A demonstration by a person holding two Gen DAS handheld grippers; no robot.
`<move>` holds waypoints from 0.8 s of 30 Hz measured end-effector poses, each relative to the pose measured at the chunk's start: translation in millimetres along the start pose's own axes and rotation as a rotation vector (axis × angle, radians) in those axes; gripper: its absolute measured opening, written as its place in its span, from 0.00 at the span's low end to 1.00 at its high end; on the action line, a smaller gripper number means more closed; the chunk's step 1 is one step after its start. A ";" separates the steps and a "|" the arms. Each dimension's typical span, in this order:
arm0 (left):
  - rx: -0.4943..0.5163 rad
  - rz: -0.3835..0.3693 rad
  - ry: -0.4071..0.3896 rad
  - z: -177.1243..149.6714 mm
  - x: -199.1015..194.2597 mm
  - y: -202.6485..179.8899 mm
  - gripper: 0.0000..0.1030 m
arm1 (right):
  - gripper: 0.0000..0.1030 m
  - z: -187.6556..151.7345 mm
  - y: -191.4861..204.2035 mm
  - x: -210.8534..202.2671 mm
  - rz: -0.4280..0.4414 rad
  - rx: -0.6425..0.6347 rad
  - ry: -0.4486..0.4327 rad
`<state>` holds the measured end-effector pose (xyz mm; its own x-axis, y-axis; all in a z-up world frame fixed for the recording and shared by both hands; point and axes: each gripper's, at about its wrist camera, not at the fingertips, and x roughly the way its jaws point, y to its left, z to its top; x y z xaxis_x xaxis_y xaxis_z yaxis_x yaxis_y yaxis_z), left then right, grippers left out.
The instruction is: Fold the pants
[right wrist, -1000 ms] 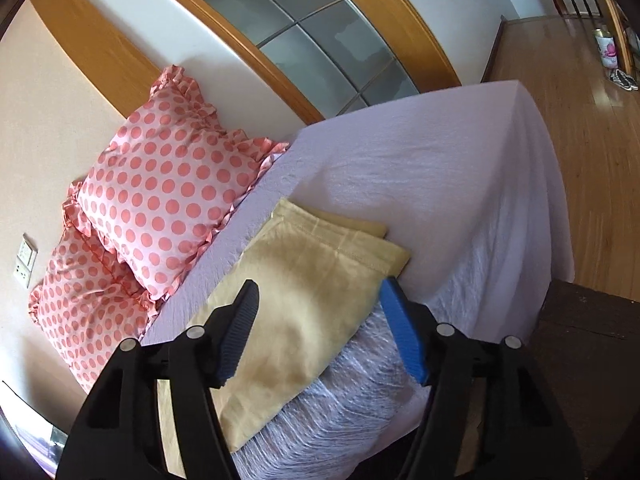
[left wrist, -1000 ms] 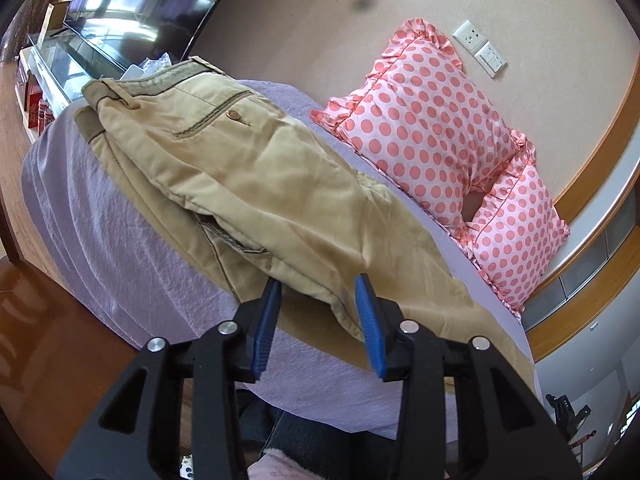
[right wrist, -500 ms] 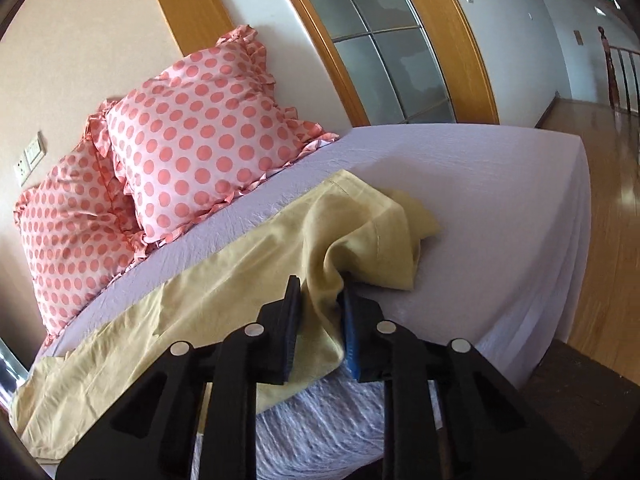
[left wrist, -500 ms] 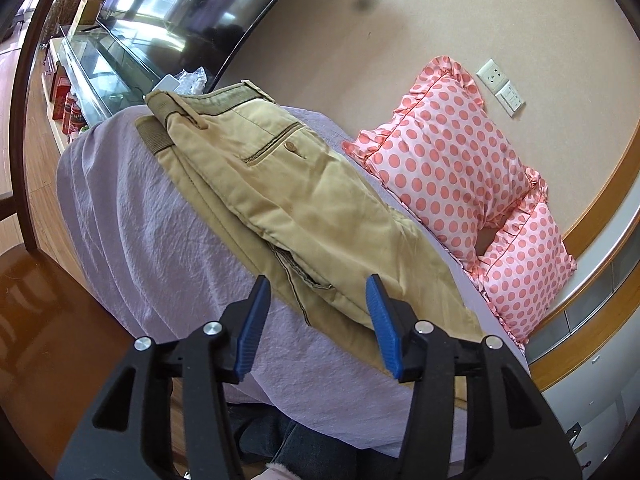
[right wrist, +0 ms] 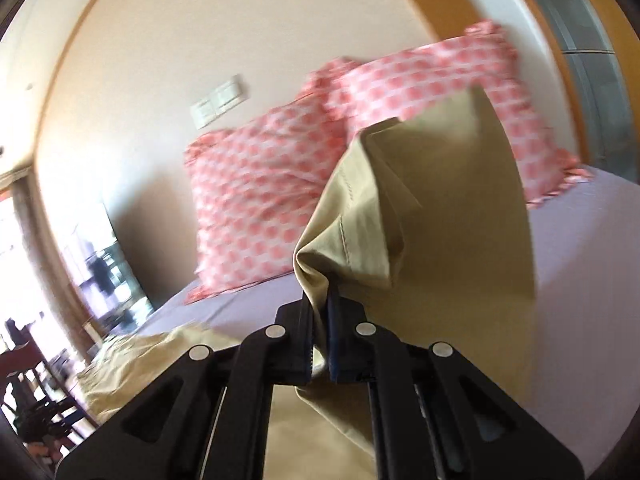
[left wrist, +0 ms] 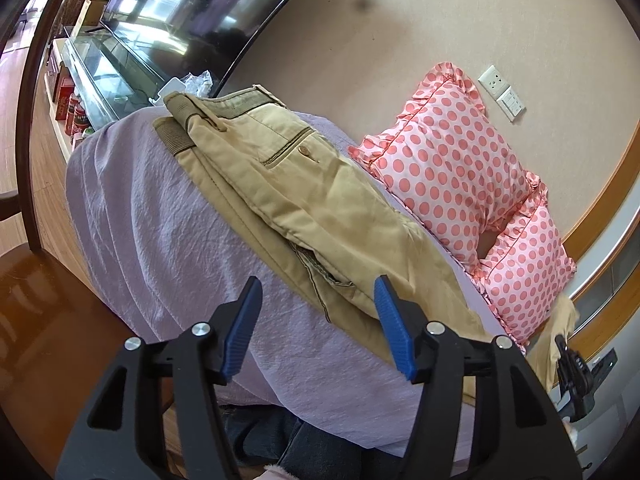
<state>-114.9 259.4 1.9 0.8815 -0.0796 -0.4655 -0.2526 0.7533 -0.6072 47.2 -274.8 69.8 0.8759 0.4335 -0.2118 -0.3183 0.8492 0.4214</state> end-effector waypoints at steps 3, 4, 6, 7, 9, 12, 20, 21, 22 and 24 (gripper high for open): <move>0.030 0.026 0.002 -2.3 -2.5 -2.7 0.70 | 0.05 -36.2 76.1 46.5 0.226 -0.097 0.175; 0.040 0.029 0.007 -3.2 -2.1 -3.7 0.73 | 0.05 -54.7 100.4 62.1 0.278 -0.143 0.261; 0.058 0.017 0.028 -3.7 0.5 -5.5 0.75 | 0.06 -90.7 135.7 80.9 0.320 -0.240 0.397; 0.070 0.012 0.042 -4.1 3.0 -8.0 0.78 | 0.09 -103.9 145.5 84.4 0.325 -0.275 0.440; 0.103 0.006 0.064 -4.9 8.5 -13.2 0.81 | 0.28 -115.4 150.6 81.8 0.345 -0.288 0.475; 0.126 -0.013 0.094 -6.6 18.6 -18.8 0.84 | 0.76 -99.6 139.9 67.0 0.350 -0.231 0.414; 0.083 -0.087 0.147 -3.3 41.7 -24.7 0.84 | 0.80 -76.6 105.1 62.9 0.302 -0.088 0.380; 0.080 -0.085 0.146 0.2 43.6 -25.7 0.84 | 0.80 -78.5 103.0 65.2 0.302 -0.073 0.388; 0.075 -0.079 0.143 4.0 45.0 -26.1 0.84 | 0.80 -81.5 103.3 66.6 0.304 -0.064 0.393; 0.054 -0.070 0.133 12.7 46.6 -25.1 0.82 | 0.80 -85.3 104.3 69.9 0.306 -0.060 0.399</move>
<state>-62.4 245.1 3.6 0.8348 -0.2163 -0.5063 -0.1671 0.7767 -0.6073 44.3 -130.1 23.7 0.5363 0.7369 -0.4115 -0.5693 0.6758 0.4683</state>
